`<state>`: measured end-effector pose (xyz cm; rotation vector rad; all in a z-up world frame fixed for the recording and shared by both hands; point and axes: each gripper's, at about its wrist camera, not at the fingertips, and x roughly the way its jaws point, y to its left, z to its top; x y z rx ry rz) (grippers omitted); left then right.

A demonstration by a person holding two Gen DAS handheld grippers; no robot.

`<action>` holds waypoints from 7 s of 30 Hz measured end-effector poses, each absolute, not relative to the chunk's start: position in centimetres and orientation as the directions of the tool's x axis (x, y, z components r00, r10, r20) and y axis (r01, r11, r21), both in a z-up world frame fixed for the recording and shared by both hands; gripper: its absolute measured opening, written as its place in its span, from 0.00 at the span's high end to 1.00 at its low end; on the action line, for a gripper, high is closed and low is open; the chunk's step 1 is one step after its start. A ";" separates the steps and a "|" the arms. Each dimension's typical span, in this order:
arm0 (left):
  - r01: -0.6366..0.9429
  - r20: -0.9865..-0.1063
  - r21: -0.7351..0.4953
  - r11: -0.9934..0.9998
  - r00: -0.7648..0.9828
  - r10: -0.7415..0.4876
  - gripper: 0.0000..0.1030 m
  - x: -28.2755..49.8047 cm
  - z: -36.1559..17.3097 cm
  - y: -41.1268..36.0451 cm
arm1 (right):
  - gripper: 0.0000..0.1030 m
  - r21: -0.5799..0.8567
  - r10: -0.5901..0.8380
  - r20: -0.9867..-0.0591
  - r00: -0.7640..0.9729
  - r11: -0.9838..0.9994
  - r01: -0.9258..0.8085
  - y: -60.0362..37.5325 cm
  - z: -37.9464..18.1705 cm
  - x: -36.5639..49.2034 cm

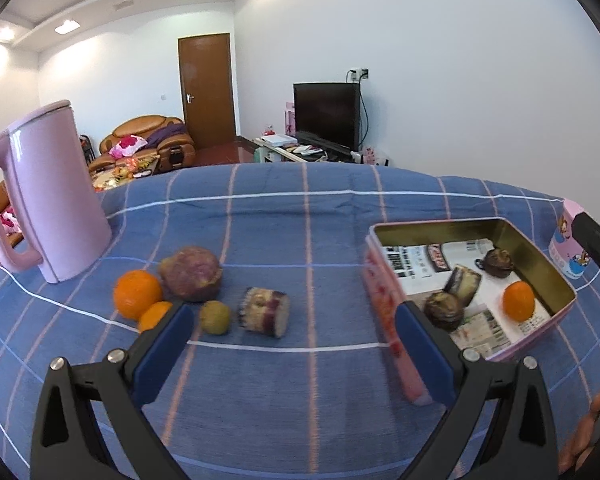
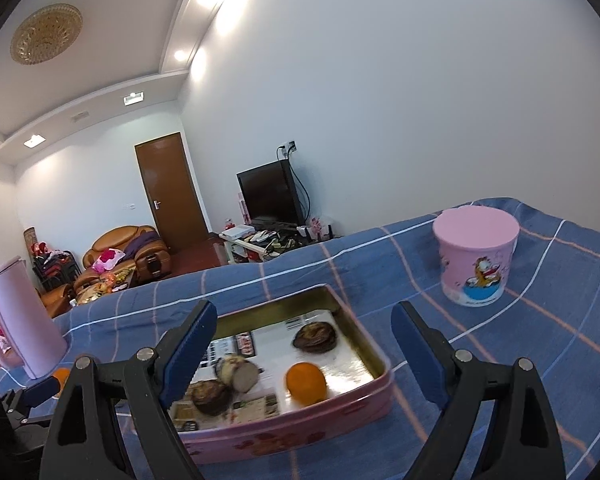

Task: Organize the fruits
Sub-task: 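Withdraw both open tools from the tin toward the fruit pile, then grasp a cut taro cylinder with the right tool while the left tool reaches toward an orange, then close the left tool on an orange while the right tool holds the taro cylinder, then carry the orange in the left tool and taro cylinder in the right tool over the tin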

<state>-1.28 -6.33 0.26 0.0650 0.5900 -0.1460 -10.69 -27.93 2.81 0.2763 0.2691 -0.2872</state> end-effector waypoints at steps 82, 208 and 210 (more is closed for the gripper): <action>0.321 -0.707 -0.048 0.946 0.658 -0.259 0.46 4.2 -1.4 3.7 | 0.59 0.223 0.164 -0.599 0.784 0.974 -0.033 -13.0 -0.7 -2.7; 0.315 -0.521 -0.049 0.948 0.802 -0.293 0.65 -1.0 1.5 -14.0 | 0.59 0.078 -0.169 -0.391 0.905 0.973 0.216 -32.3 3.0 -8.1; 0.318 -0.528 -0.039 0.947 0.798 -0.290 0.65 -0.5 1.4 -14.8 | 0.59 0.075 -0.189 -0.397 0.898 0.969 0.237 -32.7 2.9 -7.8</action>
